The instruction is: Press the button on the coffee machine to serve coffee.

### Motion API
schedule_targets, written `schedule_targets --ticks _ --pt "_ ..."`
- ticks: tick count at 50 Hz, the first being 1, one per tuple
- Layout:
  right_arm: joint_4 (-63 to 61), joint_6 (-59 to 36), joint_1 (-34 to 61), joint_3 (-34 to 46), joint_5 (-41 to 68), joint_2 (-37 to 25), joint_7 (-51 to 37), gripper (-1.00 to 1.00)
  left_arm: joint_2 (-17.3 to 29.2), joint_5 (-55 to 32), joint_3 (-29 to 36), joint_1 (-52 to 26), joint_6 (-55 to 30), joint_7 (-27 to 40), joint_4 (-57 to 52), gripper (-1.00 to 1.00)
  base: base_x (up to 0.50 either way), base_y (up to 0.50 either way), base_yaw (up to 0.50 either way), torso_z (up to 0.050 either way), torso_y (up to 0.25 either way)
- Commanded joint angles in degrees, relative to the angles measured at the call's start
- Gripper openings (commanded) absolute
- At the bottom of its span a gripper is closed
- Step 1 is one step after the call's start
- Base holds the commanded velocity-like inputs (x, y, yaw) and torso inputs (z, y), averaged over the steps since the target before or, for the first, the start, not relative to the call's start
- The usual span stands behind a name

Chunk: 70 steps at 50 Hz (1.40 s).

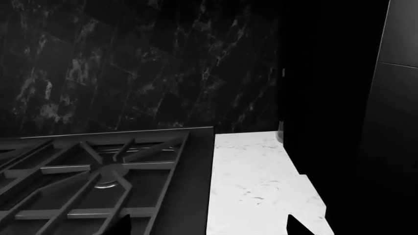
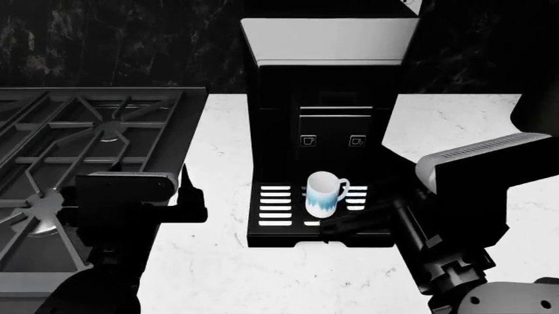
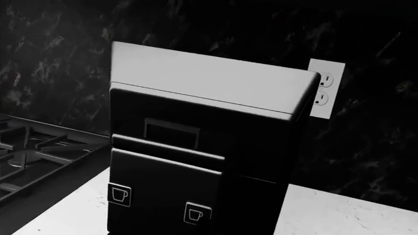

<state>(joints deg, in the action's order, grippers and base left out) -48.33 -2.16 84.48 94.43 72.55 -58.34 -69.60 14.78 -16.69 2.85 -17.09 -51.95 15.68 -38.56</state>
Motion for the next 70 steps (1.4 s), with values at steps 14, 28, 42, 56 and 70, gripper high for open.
schedule_targets --ticks 14,28,42,56,70 --pt "3.0 0.0 -1.1 -0.7 -0.7 1.8 1.1 -1.00 -0.2 -0.3 -0.4 0.1 1.6 -0.5 1.0 1.00 0.00 0.00 0.00 0.000 0.000" --pt "5.4 -1.1 -0.1 -1.1 0.8 4.4 3.1 -1.00 0.2 -0.7 -0.4 0.4 2.3 -0.4 1.5 1.00 0.00 0.00 0.00 0.000 0.000" --pt "8.6 0.6 -2.9 -0.6 -0.1 4.9 5.2 -1.00 0.6 -1.1 -0.6 0.6 2.5 -0.2 1.6 1.00 0.00 0.00 0.00 0.000 0.000" --pt "10.1 0.9 -3.1 -1.0 0.5 5.0 6.4 -1.00 0.7 -1.5 -0.4 0.8 2.8 0.0 1.8 1.00 0.00 0.00 0.00 0.000 0.000" --pt "7.7 -0.3 -2.7 -1.0 0.2 4.9 4.8 -1.00 0.9 -1.7 -0.1 0.8 3.0 0.3 2.0 1.00 0.00 0.00 0.00 0.000 0.000"
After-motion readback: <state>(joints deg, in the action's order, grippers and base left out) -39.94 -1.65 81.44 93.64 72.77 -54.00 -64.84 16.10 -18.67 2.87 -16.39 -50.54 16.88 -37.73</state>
